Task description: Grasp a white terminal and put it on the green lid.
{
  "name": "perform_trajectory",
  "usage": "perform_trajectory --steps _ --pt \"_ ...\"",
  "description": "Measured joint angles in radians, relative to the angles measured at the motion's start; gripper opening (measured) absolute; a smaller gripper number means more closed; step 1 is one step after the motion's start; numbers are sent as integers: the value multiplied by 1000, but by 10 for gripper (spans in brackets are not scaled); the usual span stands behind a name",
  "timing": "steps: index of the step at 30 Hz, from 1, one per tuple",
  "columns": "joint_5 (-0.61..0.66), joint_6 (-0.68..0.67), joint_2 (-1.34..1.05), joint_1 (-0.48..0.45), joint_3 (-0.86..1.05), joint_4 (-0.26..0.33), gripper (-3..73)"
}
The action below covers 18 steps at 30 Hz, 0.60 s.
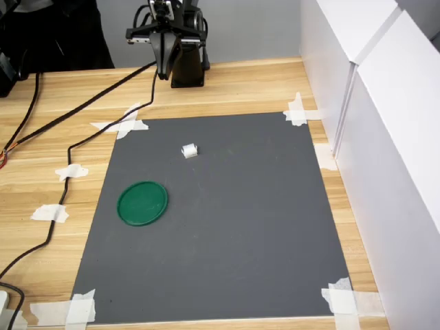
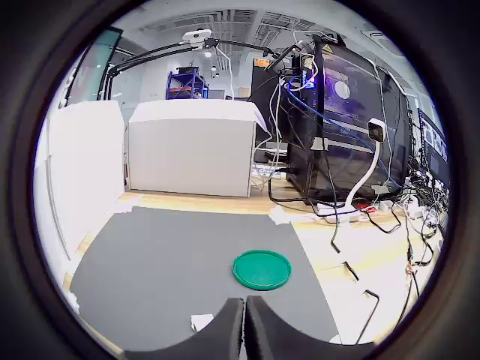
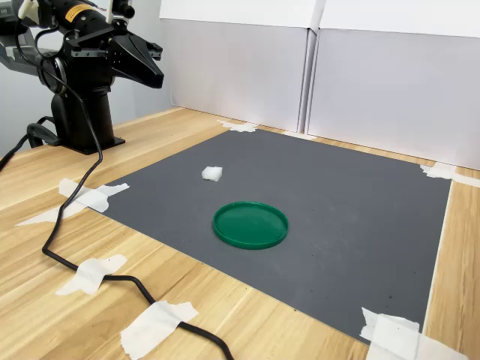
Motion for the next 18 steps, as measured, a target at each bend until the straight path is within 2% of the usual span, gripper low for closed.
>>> perform_trajectory --steps 5,12,18 --pt "0 0 0 0 0 4 -16" --pt "8 0 0 0 0 89 -16" --pt "74 -35 27 0 -42 90 -16"
